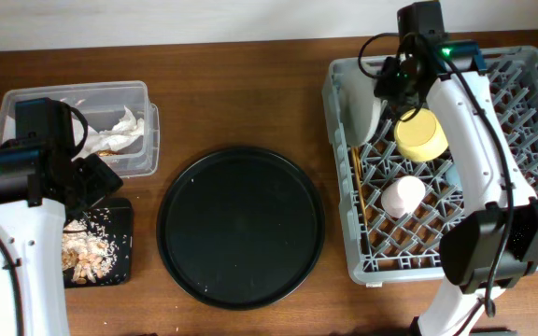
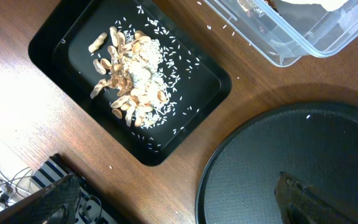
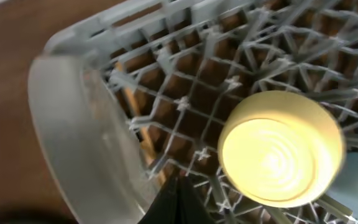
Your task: Sort waste into correct bins and load items into the dishwasher rack
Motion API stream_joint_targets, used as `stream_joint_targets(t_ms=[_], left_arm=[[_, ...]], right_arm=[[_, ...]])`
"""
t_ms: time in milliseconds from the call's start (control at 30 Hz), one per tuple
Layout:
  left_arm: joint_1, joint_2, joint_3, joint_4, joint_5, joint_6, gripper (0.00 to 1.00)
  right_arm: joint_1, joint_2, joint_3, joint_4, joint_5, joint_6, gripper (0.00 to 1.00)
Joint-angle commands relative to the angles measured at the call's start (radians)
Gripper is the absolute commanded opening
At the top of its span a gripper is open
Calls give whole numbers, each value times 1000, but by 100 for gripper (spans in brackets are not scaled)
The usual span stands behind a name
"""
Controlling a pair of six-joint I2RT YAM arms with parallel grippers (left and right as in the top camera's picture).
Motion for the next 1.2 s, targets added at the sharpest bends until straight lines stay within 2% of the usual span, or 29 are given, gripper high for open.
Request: stream_joint_targets(t_ms=[0, 200, 267, 300, 400, 567, 600, 633, 733, 833, 1100, 1167], left_arm=[[4, -5, 6, -1, -7, 0, 99], [4, -5, 6, -1, -7, 0, 99], [4, -5, 6, -1, -7, 0, 99], [4, -5, 6, -1, -7, 0, 99], [4, -5, 6, -1, -7, 0, 99], [4, -5, 6, -1, -7, 0, 99], [4, -5, 6, -1, -7, 0, 99], [4, -5, 6, -1, -7, 1, 99], [4, -5, 6, -1, -7, 0, 99], [4, -5, 6, -1, -7, 0, 99], [4, -5, 6, -1, -7, 0, 99], [4, -5, 6, -1, -7, 0, 99]], right_arm=[[5, -82, 5, -5, -121, -65, 4], [2, -355, 4, -143, -121, -58, 5], [2, -444, 4, -244, -117, -58, 14], [2, -496, 4, -347, -113, -58, 22], [3, -563, -11, -561, -102, -58, 25], [4, -799, -288, -550, -103, -61, 28], [4, -869, -380, -544, -103, -29, 42], [3, -932, -469, -544, -109, -1, 99], [4, -1025, -652, -565, -171, -2, 98], [3, -1037, -787, -564, -207, -2, 99], [3, -866, -815, -560, -196, -11, 99], [4, -815, -815, -494, -209, -9, 99]])
